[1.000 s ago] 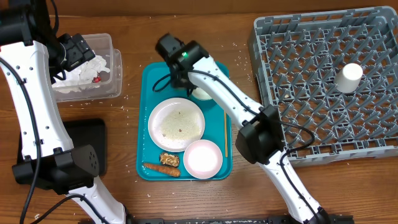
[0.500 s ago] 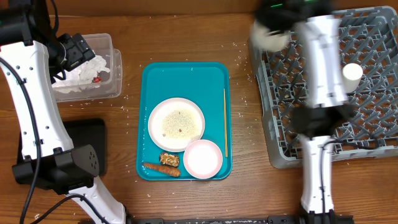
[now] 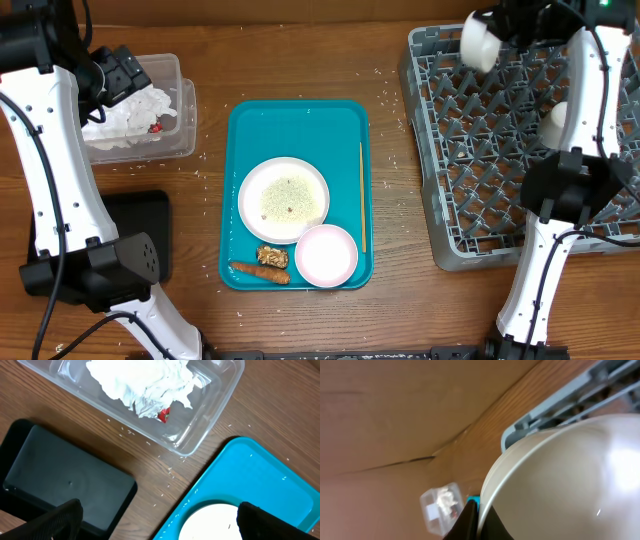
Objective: Sort waste into correct bins and load items into the dishwasher
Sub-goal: 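Lift the saucer and carry it to the dish rack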
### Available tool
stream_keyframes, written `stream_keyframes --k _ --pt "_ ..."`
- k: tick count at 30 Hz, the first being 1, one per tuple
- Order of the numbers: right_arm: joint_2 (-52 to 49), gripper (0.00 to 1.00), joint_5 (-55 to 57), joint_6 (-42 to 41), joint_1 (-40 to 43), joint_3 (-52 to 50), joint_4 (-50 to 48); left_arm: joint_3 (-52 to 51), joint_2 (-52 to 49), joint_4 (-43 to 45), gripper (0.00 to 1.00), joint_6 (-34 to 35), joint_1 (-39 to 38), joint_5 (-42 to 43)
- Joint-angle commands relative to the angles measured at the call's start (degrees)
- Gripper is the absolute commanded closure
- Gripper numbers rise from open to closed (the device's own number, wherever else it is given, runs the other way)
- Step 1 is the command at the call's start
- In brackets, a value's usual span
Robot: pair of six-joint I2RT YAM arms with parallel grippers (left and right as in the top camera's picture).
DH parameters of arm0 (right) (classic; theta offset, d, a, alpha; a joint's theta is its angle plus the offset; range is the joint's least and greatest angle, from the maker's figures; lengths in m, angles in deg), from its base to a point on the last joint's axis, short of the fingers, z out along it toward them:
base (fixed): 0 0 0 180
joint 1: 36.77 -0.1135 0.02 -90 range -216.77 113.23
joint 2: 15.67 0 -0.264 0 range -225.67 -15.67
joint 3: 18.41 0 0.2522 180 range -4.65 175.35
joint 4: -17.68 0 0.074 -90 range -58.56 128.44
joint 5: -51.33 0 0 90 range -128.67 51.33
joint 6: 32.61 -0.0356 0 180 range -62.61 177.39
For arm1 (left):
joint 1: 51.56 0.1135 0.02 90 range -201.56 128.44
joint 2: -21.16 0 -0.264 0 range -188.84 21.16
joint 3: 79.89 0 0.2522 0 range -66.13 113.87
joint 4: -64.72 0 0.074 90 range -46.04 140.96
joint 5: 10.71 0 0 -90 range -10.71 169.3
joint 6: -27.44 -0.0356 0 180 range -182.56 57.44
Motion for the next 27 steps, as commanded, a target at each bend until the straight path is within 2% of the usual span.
stream_keyframes --k 1,16,27 --pt "0.6 0.96 -5.8 -1.1 -0.2 -3.9 -0.9 0.1 0.4 0.2 0.0 -0.9 0.2 -0.5" --pt "0.6 0.96 -1.3 -1.0 3.4 -7.0 0.7 0.1 0.4 -0.2 0.0 -0.9 0.2 -0.5" --pt "0.6 0.89 -0.7 -1.0 7.4 -6.0 2.2 0.1 0.4 -0.4 0.0 -0.9 0.3 -0.5"
